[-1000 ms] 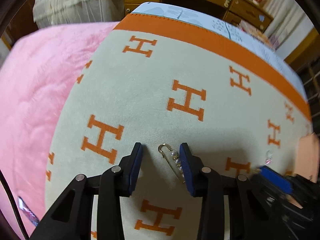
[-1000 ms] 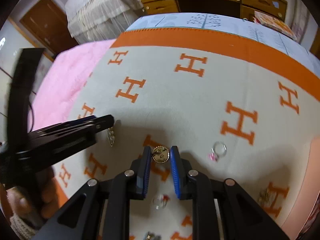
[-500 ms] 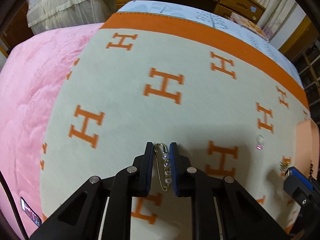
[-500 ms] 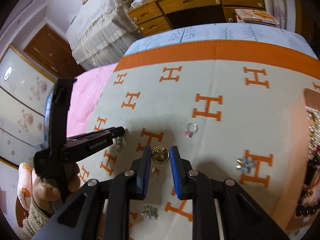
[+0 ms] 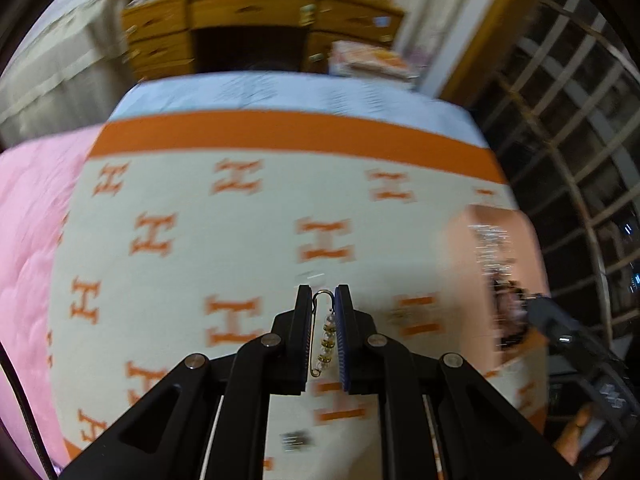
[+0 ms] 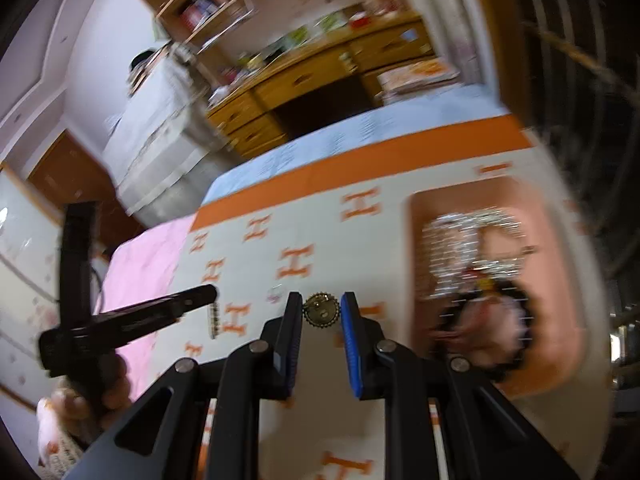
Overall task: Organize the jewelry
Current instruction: 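Carry the coin pendant and safety pin into the pink tray and open both tools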
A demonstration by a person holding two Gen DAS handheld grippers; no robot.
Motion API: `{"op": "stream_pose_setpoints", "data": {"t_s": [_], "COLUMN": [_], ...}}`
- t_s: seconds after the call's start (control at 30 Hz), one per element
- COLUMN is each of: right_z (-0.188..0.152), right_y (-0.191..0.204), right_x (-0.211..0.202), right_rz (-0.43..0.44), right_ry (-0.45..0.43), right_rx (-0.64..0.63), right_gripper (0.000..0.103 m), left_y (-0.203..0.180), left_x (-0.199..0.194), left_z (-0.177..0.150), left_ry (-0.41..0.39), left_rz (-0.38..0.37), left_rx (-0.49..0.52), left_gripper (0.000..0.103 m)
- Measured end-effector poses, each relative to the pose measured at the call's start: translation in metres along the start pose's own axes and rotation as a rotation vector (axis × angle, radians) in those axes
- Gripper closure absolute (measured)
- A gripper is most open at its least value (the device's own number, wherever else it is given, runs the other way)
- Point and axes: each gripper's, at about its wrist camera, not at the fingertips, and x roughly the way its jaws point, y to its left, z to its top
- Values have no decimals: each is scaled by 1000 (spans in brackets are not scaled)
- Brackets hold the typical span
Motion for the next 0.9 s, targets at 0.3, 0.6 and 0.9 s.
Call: {"op": "stream_pose_setpoints", "data": {"t_s": [0.3,0.6,0.9], "right_z": [-13,-24,-31], "right_y": [-56,-99,-117], "right_x": [-13,-22,-25], "right_rz": [-106,-144,-100], "right_ry": [-3,12,31], "right_rx": [106,195,280], "right_gripper": [83,83,83], "left_y": [-102,-148,-168], "left_x": [16,64,68], "left_z": [22,11,1], "left_ry": [-4,102,118], "left_rz": [-191,-319,-362], "left_rx": [124,121,159], "left_gripper": [94,94,94]}}
